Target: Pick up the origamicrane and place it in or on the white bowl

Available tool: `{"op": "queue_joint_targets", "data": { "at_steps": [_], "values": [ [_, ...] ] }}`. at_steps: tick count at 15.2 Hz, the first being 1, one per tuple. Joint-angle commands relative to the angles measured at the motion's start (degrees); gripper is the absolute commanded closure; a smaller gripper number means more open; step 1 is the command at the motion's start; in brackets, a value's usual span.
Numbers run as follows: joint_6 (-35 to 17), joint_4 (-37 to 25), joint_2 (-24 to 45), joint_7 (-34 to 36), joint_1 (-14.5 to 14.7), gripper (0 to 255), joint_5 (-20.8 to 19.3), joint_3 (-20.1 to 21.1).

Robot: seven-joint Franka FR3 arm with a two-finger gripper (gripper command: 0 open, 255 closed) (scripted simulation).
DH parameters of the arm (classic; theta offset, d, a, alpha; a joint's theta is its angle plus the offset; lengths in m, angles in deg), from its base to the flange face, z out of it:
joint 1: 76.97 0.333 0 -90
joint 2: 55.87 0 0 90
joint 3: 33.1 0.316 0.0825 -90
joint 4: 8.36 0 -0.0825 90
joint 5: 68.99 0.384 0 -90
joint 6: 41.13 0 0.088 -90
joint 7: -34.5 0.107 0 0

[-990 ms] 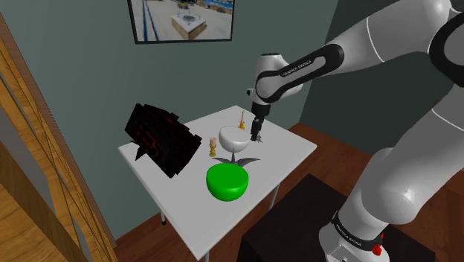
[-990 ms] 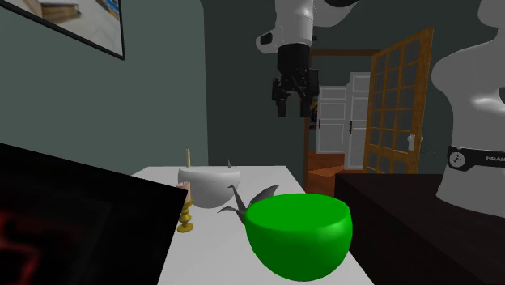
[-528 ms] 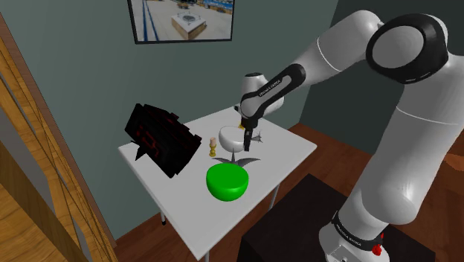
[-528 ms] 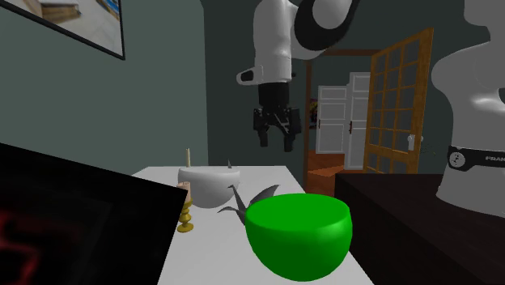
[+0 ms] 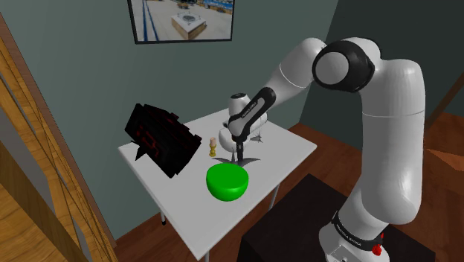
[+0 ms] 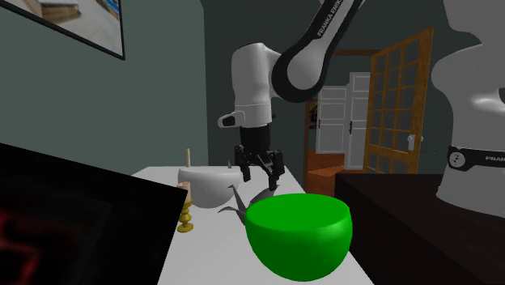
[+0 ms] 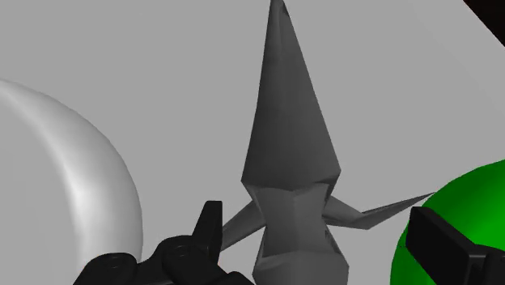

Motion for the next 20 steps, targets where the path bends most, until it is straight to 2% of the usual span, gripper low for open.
{"op": "queue_joint_targets", "data": {
  "at_steps": [1, 9, 17, 18, 20],
  "values": [
    [-1.3, -2.31, 4.08, -1.19, 0.07, 0, -0.99, 0.18],
    [-5.8, -2.83, 9.07, -1.28, -0.51, 0, -0.85, 0.27],
    [-5.8, -2.82, 9.07, -1.34, -0.42, 0, -0.75, 0.19],
    [-5.63, -3.13, 9.22, -1.23, -0.33, 255, -0.72, 0.24],
    [-5.34, -3.41, 9.24, -1.1, -0.21, 255, -0.69, 0.28]
  ]
}}
